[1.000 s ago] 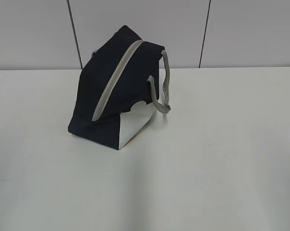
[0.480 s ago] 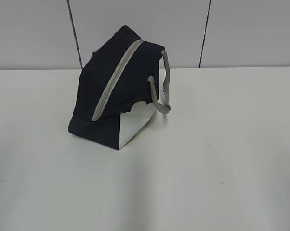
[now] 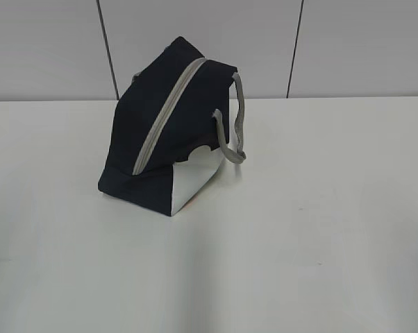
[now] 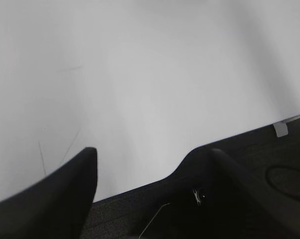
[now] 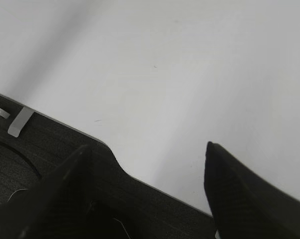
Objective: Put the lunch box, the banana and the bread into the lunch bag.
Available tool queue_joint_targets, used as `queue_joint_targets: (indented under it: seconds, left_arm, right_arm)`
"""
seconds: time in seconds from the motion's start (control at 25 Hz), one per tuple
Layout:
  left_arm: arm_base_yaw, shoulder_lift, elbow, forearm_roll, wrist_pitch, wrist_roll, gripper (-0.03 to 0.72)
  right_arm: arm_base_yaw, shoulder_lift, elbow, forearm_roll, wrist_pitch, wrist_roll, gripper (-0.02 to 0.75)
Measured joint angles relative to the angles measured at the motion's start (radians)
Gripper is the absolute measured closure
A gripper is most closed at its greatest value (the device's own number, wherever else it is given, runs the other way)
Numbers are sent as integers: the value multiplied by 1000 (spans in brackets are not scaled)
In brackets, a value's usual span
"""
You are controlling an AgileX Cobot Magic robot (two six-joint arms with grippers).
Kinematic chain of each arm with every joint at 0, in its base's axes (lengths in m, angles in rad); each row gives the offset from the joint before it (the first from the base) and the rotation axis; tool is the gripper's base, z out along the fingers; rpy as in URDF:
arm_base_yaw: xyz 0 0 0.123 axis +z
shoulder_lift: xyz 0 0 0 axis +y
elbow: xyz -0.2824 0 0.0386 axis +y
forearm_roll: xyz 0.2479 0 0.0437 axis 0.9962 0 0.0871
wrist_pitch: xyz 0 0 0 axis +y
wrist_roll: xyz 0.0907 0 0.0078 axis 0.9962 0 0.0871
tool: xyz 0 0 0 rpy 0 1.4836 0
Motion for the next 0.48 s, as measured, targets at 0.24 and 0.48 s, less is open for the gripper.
queue_joint_targets:
  seconds: [0.24, 0.48]
  left_arm:
    - [114, -148, 0, -3, 0, 0, 222]
    - [221, -279, 0, -6, 4, 0, 247]
  right_arm:
    - [-179, -8, 0, 0, 0, 2, 227]
    - [-393, -44, 0, 0, 0, 2, 227]
